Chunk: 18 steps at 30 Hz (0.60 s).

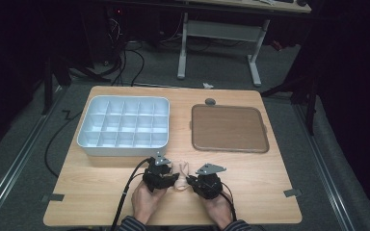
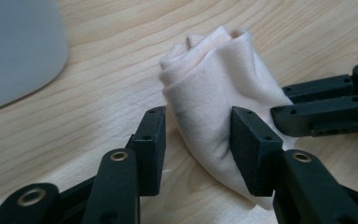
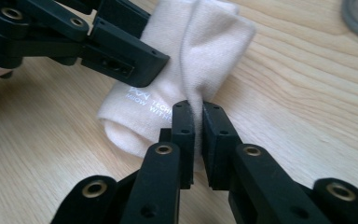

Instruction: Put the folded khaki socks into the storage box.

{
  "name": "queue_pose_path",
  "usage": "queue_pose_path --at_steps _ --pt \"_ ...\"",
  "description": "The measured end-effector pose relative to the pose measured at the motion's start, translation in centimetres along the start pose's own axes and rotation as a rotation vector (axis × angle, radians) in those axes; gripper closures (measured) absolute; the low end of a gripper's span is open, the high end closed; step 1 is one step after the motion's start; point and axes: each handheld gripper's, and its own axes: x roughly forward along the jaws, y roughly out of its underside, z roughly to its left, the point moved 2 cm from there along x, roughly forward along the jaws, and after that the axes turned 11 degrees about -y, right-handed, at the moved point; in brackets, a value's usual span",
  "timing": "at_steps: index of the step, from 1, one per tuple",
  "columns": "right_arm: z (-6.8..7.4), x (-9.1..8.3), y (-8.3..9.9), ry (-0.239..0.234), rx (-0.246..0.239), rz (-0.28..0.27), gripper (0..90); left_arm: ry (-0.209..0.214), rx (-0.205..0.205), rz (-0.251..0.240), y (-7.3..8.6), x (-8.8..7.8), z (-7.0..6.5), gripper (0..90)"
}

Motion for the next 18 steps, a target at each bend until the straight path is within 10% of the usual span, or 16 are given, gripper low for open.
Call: queue_pose_path --at_steps 18 --pt "1.2 0.6 -0.7 0.01 0.008 -0.011 73.0 0.042 -0.098 -0.011 -0.3 -0.8 1.6 47.3"
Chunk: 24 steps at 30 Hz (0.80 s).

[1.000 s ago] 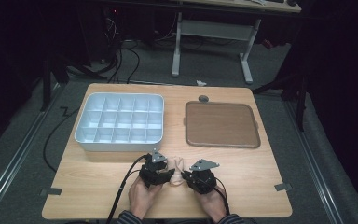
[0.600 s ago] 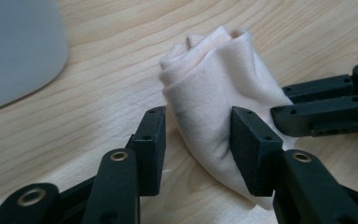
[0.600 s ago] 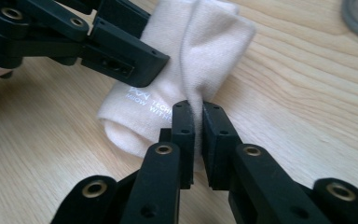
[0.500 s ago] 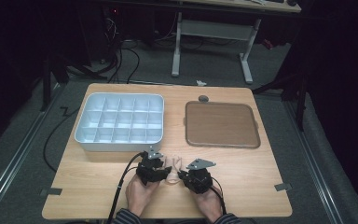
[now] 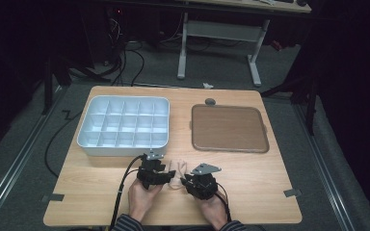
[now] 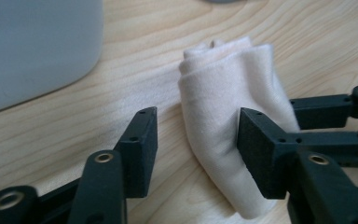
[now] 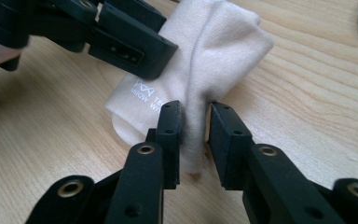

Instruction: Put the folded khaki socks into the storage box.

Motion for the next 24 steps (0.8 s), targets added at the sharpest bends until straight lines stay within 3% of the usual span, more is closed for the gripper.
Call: queue_pose_path --at_steps 7,11,18,24 --pt "0.1 -1.4 -0.3 -0.003 -0.013 -0.041 67.6 0.003 -0.005 -0.017 -1.4 -0.5 -0.5 38.0" --pt "-0.5 -2.5 -0.3 0.019 -0.008 -0.07 65.4 0.0 -0.002 0.017 -1.6 0.1 -0.9 35.3" --pt "-3.3 -4.8 0.7 0.087 0.046 -0.099 63.2 -0.021 -0.001 0.077 -1.3 1.7 -1.3 38.5" --pt "-6.0 -6.3 2.2 0.179 0.076 -0.09 59.3 0.001 0.003 0.09 -1.0 2.1 -1.5 49.2"
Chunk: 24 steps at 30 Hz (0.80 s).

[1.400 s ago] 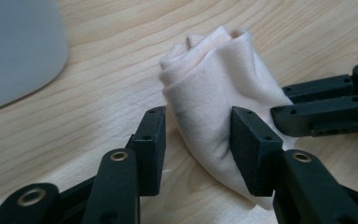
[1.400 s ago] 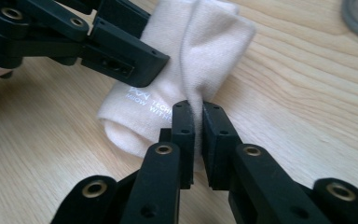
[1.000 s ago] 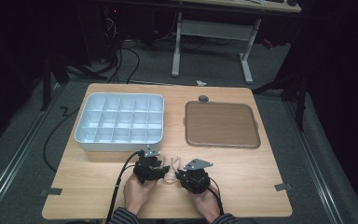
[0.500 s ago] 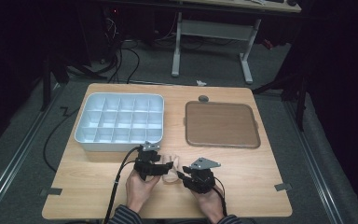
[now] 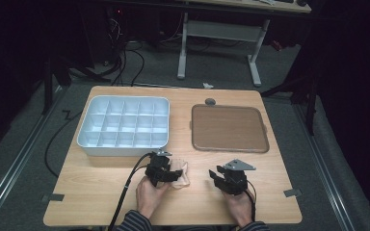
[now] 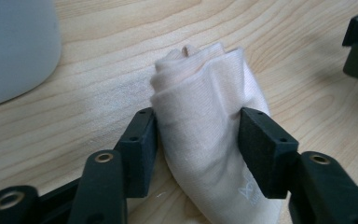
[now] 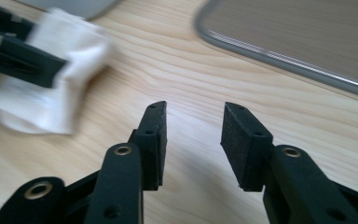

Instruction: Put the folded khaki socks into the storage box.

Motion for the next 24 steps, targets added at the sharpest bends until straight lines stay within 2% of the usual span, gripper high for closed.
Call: queue_pose_path --at_steps 4,7,13,15,19,24 --pt "-2.0 -0.6 0.8 0.064 0.007 0.014 56.2 0.009 0.01 0.0 0.1 -0.1 0.1 55.4" --pt "-3.3 -1.1 1.4 0.091 0.035 0.018 54.2 0.014 0.026 -0.005 0.2 -0.3 0.2 62.5" --pt "-4.8 -1.7 2.0 0.154 0.039 0.032 50.7 0.017 0.05 -0.009 0.2 -0.6 0.1 69.4" --pt "-5.2 -1.4 2.2 0.154 0.038 0.04 47.5 0.018 0.054 -0.01 0.3 -0.7 0.1 70.2" --pt "-5.3 -1.4 2.2 0.158 0.038 0.029 47.1 0.028 0.065 -0.007 0.1 -1.0 0.3 70.9" --pt "-5.2 -1.3 2.2 0.152 0.035 0.032 44.7 0.021 0.088 -0.005 -0.2 -1.5 0.7 71.3"
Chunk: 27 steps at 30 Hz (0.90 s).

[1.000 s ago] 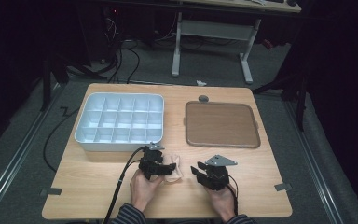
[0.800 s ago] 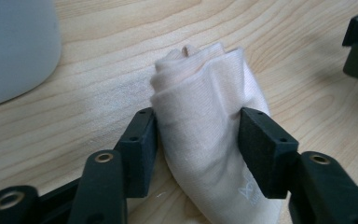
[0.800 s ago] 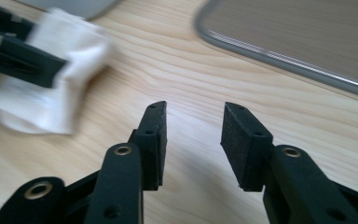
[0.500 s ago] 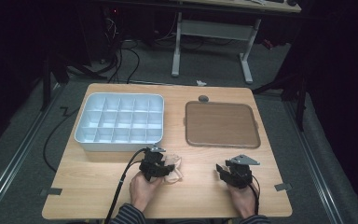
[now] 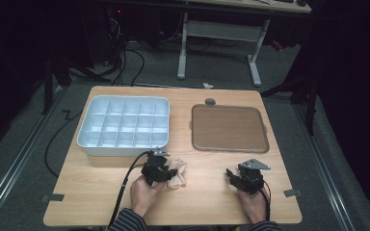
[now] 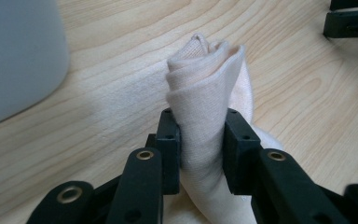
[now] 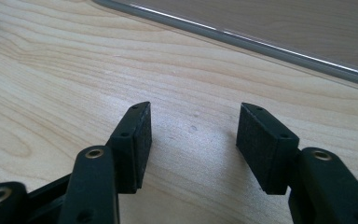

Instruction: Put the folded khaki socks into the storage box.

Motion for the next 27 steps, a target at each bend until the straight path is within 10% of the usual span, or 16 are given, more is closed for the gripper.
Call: queue_pose_path --at_steps 27 --pt "0.1 0.1 -0.1 -0.002 0.002 0.001 42.6 0.023 0.011 -0.023 0.9 -2.8 2.1 71.2"
